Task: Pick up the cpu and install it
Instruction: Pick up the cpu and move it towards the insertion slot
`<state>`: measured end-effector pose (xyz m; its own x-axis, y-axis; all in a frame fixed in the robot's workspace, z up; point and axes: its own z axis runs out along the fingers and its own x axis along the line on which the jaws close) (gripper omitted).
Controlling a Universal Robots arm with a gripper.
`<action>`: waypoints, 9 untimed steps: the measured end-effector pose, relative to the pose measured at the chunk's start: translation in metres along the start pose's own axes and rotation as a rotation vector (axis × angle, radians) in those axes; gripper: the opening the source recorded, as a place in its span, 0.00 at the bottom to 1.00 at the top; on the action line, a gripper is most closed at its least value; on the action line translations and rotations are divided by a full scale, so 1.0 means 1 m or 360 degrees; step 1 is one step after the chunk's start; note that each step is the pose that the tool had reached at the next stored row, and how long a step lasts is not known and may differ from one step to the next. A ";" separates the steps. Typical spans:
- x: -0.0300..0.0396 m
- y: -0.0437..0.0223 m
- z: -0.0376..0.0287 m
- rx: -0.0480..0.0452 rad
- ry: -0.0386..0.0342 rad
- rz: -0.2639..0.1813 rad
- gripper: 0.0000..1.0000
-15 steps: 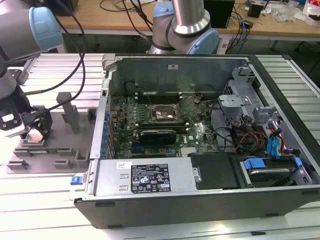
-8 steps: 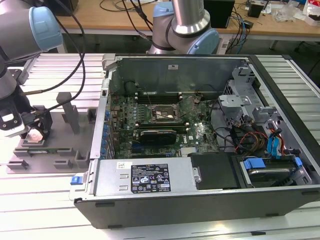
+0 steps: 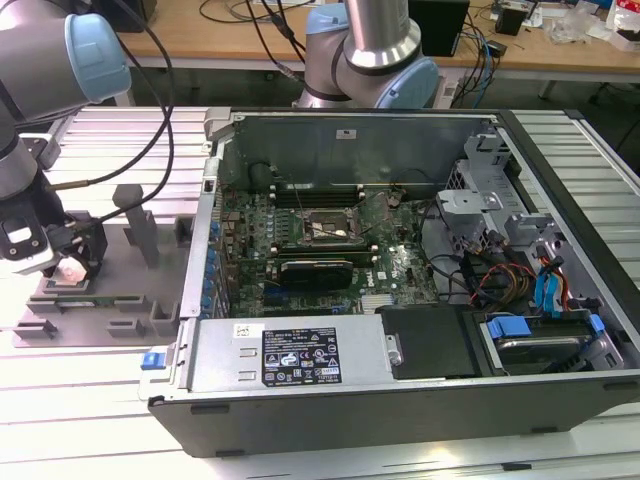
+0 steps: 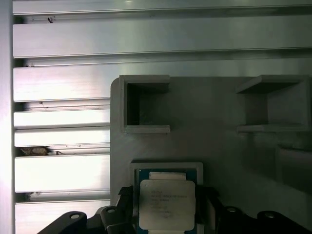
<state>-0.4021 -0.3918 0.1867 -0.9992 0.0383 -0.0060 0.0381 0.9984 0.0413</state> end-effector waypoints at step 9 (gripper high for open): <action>0.0000 0.0000 -0.0005 0.0000 0.0000 0.0000 0.66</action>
<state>-0.4021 -0.3918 0.1872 -0.9992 0.0383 -0.0059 0.0380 0.9984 0.0412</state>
